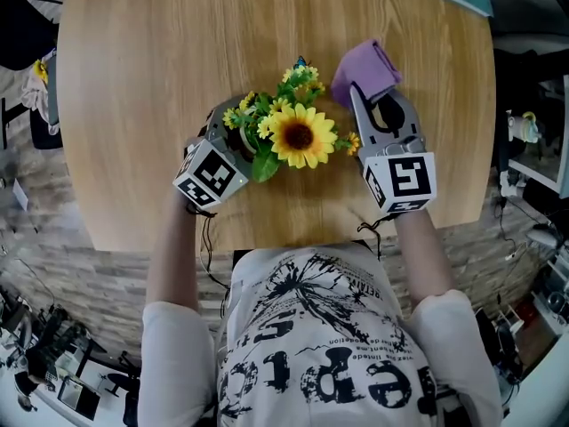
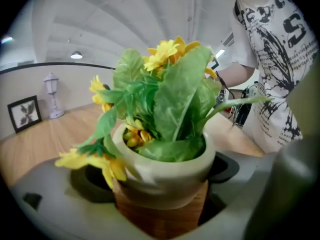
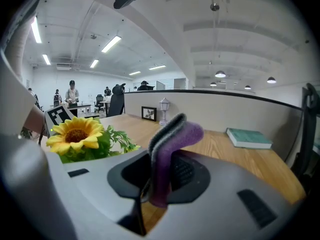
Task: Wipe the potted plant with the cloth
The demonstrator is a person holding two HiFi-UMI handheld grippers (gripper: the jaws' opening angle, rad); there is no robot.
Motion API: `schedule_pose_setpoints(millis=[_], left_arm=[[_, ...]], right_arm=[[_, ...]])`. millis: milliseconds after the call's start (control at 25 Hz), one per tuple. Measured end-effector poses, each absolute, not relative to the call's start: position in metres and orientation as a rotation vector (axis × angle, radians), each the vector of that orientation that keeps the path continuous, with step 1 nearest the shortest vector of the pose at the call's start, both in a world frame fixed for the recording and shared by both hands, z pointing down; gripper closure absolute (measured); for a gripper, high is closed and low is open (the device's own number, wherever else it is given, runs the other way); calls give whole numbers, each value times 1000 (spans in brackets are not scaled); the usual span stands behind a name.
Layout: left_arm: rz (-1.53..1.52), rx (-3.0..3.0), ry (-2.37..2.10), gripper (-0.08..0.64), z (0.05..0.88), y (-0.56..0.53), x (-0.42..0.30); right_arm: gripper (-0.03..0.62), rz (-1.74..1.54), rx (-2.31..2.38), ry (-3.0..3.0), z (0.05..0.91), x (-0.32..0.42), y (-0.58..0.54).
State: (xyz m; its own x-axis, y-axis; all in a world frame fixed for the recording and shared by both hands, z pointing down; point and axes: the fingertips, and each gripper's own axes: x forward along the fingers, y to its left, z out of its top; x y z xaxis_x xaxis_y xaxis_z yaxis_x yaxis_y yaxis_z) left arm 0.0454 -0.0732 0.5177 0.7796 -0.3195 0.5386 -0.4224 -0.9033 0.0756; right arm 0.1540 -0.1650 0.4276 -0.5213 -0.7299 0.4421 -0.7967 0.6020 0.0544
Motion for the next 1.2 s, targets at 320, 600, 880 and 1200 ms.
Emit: schedule_pose_setpoints(millis=[320, 600, 880, 1200], left_arm=[[628, 2694, -735, -23, 488, -80, 39], [241, 2690, -976, -2, 397, -86, 21], [146, 2677, -1278, 272, 325, -96, -14], [106, 2532, -1629, 555, 276, -101, -58]], right_arm=[[514, 190, 1229, -2397, 411, 156, -159], [512, 151, 1228, -2416, 384, 154, -151], [514, 122, 1223, -2472, 347, 146, -144], [518, 46, 1221, -2555, 297, 123, -136]])
